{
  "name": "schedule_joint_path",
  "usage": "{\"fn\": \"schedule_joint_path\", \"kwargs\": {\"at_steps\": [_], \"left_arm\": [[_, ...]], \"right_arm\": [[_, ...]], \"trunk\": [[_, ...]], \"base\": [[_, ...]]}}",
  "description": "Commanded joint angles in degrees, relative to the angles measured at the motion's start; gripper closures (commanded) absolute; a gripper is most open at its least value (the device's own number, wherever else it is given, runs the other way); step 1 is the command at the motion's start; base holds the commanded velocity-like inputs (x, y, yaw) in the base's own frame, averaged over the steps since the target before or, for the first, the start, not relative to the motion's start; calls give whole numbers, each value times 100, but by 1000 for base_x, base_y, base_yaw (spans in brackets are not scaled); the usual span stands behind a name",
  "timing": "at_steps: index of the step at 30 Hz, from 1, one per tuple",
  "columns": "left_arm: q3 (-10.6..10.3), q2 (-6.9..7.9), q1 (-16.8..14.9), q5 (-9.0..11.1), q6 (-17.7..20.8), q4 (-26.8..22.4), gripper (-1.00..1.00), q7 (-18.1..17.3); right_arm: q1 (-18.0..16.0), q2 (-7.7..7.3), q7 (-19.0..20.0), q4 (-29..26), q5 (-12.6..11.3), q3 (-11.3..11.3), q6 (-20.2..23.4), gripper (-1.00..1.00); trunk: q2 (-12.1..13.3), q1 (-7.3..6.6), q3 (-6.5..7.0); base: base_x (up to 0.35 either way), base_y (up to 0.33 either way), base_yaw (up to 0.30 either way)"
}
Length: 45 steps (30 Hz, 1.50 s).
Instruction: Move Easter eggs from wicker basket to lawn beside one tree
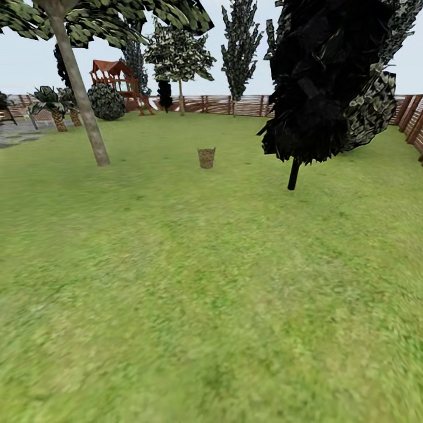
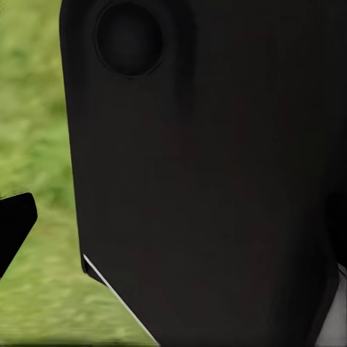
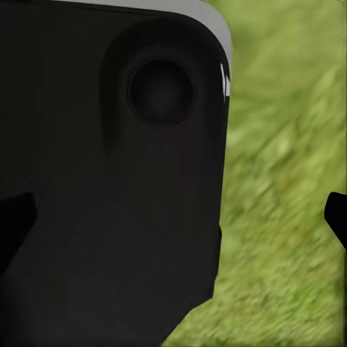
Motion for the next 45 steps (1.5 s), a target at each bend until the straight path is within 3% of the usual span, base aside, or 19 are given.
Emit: {"fn": "schedule_joint_path", "kwargs": {"at_steps": [1,25,33,45], "left_arm": [[1,0,3,14,-7,-9,-100,-3],[1,-3,2,14,-7,-10,-100,-3],[1,-3,3,14,-5,-10,-100,-3],[1,-3,0,14,-7,-10,-100,-3]], "right_arm": [[-3,-1,0,5,7,1,-19,-100],[-3,-8,0,5,7,-7,-21,-100],[-3,-8,5,5,-15,-7,-26,-100],[-3,-8,9,5,-20,-8,-31,-100]], "trunk": [[-2,0,-9],[-2,0,-142],[-2,0,-143],[-2,0,-111]], "base": [[0,0,230],[0,0,215],[0,0,-16],[116,2,-256]]}}
